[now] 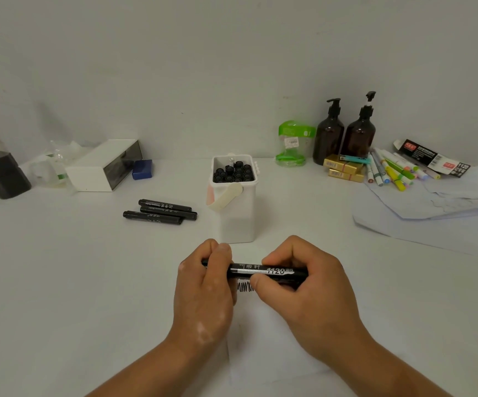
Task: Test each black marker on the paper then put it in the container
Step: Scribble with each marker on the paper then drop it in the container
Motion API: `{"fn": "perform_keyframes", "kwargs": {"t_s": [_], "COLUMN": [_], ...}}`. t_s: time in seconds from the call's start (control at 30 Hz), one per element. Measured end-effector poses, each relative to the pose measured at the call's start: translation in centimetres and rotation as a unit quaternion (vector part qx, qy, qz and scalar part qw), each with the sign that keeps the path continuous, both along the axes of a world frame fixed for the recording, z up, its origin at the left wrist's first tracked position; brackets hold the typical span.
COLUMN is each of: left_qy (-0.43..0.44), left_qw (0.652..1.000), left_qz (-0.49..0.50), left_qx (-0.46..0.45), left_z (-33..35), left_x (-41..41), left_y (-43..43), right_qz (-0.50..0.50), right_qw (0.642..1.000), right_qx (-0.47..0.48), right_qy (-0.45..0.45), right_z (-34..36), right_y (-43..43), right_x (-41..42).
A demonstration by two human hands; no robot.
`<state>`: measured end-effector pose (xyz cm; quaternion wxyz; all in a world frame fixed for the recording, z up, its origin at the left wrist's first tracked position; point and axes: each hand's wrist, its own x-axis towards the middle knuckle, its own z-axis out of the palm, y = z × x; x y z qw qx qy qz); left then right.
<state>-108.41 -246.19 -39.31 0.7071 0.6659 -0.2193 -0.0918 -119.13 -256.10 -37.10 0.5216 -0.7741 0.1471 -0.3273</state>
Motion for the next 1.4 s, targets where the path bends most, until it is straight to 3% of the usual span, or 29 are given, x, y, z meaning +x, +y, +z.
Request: {"fn": "perform_keyframes", "kwargs": {"t_s": [0.17,0.33,0.53,0.7,0.9,1.03,1.23,1.4], "left_qy": [0.018,0.036,0.013,-0.047,-0.224,-0.266,-0.192,-0.07], "left_qw": [0.99,0.964,0.973,0.976,0.945,0.926,0.955,0.99], "left_qz": [-0.134,-0.253,-0.228,-0.215,-0.206,-0.216,-0.18,-0.054], "left_qx": [-0.027,-0.077,-0.042,0.004,0.123,0.16,0.14,0.106], "left_z": [-0.3,-0.6,-0.3,0.2,0.0,-0.2,0.0,-0.1], "left_x": [1.5,2.5,2.9,2.8,3.2,3.4,4.4,6.7], "left_y": [0.7,1.1,1.3,1.6,2.1,2.2,2.4,2.6], "right_qz": [0.022,0.027,0.098,0.041,0.071,0.09,0.007,-0.098], "right_qw": [1.0,0.997,0.991,0.995,0.995,0.994,0.996,0.986], "right_qx": [0.006,0.076,0.086,-0.041,0.072,0.054,0.083,0.087], "right_qy": [0.02,0.012,0.033,0.086,0.025,0.041,-0.017,-0.103], "right_z": [0.1,-0.3,-0.9,-1.7,-1.8,-1.8,-0.8,4.1], "right_y": [-1.2,-2.7,-2.2,-1.8,-3.0,-3.3,-6.1,-8.0], "right_x": [0.0,0.2,0.5,0.6,0.5,0.2,-0.6,0.3]}}
